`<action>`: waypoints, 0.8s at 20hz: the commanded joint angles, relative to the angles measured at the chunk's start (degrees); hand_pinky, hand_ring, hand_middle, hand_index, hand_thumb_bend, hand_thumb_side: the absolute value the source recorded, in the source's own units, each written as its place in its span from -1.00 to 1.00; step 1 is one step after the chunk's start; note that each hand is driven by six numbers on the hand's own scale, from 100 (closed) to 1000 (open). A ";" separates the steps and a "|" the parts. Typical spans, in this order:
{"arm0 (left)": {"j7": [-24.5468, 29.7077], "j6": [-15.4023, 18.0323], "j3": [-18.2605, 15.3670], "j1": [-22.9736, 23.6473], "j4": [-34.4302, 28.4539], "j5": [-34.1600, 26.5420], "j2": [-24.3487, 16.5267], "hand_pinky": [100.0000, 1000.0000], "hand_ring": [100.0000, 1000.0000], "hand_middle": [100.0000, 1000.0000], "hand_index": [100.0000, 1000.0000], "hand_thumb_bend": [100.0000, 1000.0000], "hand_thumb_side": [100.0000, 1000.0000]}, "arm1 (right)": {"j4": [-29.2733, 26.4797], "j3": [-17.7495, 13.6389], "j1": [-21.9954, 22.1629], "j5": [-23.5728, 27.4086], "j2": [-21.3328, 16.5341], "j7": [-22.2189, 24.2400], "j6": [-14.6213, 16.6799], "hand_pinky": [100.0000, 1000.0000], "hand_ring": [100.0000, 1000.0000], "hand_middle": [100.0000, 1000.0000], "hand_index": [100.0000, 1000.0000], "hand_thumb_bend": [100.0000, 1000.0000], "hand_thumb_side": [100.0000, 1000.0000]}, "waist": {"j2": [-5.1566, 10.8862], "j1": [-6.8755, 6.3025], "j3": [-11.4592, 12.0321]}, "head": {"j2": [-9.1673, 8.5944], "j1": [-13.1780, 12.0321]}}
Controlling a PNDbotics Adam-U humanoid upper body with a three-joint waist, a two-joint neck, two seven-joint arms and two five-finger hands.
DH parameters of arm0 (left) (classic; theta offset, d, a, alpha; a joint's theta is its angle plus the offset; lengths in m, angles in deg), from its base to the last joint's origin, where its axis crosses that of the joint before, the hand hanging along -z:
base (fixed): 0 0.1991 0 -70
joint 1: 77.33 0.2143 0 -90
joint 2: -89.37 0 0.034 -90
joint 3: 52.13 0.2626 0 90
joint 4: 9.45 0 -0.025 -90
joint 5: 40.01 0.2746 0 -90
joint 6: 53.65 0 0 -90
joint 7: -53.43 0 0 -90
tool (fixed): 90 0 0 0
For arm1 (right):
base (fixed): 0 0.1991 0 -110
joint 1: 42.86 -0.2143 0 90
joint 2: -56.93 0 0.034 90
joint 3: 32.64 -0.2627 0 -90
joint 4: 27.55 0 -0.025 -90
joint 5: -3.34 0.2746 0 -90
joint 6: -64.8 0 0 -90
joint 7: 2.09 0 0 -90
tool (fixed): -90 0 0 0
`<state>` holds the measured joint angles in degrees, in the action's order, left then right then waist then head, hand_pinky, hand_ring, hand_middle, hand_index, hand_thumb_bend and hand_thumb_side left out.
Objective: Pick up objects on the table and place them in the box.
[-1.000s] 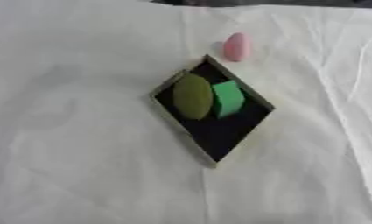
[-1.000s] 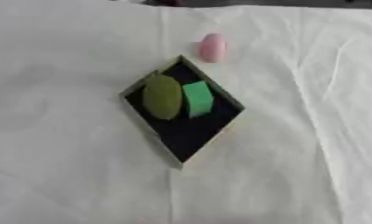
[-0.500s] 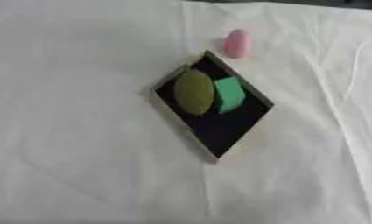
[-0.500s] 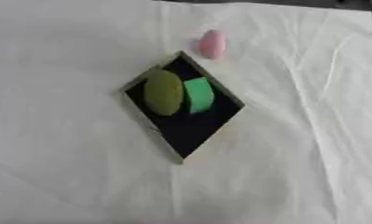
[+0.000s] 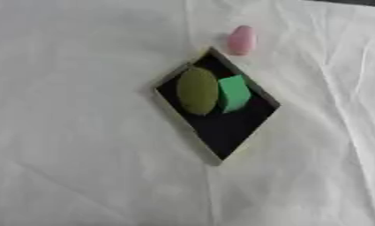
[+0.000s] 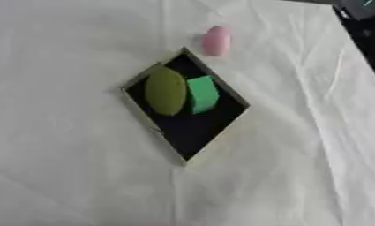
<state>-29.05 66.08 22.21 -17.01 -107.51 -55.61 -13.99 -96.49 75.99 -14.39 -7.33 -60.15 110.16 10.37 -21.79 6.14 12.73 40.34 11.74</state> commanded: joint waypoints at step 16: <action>1.09 1.16 -0.56 -0.36 0.15 -0.74 -1.20 0.62 0.69 0.58 0.81 -1.00 0.27 | 15.17 0.34 -6.56 -14.83 8.03 7.39 9.97 0.82 0.79 0.60 0.76 -1.00 -0.72 | 1.42 -2.05 0.00 | -0.65 0.74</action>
<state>-28.05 66.95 22.04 -16.71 -106.94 -56.40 -13.89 -81.44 76.84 -19.45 -21.32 -51.23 113.14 16.09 -21.79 4.60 12.70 39.74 12.42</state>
